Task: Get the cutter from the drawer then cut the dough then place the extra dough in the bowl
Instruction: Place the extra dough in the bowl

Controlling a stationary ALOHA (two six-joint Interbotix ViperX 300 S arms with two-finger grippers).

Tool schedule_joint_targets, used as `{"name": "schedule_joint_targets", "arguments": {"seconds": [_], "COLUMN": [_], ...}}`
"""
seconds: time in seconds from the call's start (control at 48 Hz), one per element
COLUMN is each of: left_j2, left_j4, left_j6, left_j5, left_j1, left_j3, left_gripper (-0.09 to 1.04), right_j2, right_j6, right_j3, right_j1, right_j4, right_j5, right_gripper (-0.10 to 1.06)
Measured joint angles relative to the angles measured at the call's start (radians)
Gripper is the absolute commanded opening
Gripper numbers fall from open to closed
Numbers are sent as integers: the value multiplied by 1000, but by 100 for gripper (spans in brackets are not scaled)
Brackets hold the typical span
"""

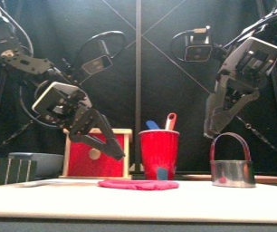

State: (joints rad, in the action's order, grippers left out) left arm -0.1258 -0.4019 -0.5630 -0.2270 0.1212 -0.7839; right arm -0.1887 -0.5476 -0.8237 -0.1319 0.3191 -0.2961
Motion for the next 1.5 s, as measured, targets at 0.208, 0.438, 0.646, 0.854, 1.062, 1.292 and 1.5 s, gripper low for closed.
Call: {"name": "schedule_joint_targets", "arguments": {"seconds": [0.208, 0.438, 0.646, 0.854, 1.062, 1.292, 1.5], "left_j2": [-3, -28, -71, -95, -98, -98, -98], "left_j4": [-2, -29, -71, -74, -75, -75, -95], "left_j6": [-18, -18, -18, -18, -17, -15, -15], "left_j5": [51, 64, 89, 100, 101, 107, 144], "left_j1": [-3, -3, -2, -2, -2, -3, -17], "left_j3": [25, 37, 75, 91, 92, 92, 92], "left_gripper": [77, 77, 77, 77, 76, 76, 76], "right_j2": [5, 25, 34, 32, 32, 32, 32], "right_j6": [2, 5, 5, 6, 6, 5, 3], "right_j3": [0, 2, 2, 2, 2, 2, 2], "right_j1": [2, 2, 2, 2, 2, 2, 2], "right_j4": [2, 2, 6, 11, 12, 12, 12], "right_j5": [3, 3, 3, 3, 6, 9, 9], "right_gripper": [73, 73, 73, 73, 73, 73, 73]}}
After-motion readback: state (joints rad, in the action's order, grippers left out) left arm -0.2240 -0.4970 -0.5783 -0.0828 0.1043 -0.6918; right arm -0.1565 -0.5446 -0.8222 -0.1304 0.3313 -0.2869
